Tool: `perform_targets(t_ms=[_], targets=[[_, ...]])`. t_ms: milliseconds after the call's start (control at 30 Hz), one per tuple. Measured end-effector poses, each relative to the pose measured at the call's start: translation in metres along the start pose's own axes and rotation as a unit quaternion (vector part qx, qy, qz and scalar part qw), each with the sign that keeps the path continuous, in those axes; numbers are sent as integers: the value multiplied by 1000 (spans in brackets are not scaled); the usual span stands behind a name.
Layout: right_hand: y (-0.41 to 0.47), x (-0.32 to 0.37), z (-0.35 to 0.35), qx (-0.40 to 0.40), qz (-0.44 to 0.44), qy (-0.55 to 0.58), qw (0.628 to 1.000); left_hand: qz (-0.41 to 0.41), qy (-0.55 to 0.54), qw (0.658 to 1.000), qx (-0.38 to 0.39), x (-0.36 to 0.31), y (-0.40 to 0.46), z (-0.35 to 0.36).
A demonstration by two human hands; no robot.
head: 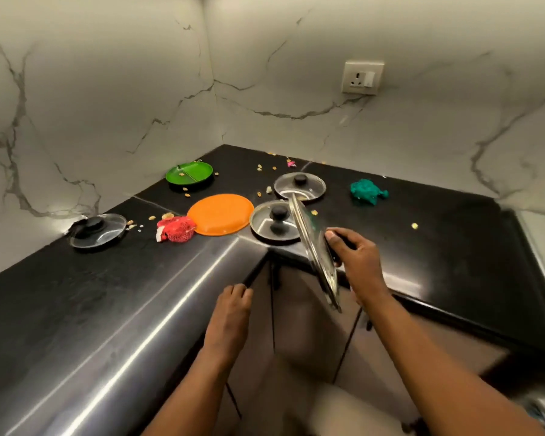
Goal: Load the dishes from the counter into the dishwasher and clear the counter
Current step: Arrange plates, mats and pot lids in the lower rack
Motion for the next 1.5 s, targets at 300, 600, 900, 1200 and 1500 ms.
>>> perform_targets(t_ms=[300, 600, 900, 1200, 1500], targets=[[-246, -49, -123, -138, 119, -1, 983, 99, 39, 978, 181, -104, -153, 45], [-455, -58, -286, -285, 208, -79, 932, 263, 5, 925, 276, -295, -262, 60], [-634, -32, -435, -418, 236, -77, 874, 353, 28, 861, 365, -429, -375, 92], [-741, -23, -598, -465, 265, -26, 845, 303, 62, 837, 451, -559, -466, 120], [-744, -44, -743, -461, 265, -5, 847, 280, -101, 831, 470, -719, -533, 161]])
Point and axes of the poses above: each hand's wrist, its own y-axis towards the middle knuckle, its own z-axis out of the palm, x = y × z, the point moved 10 cm from there along y, towards the middle knuckle, and after that the axes turned 12 degrees about y, right-handed, at the moved point
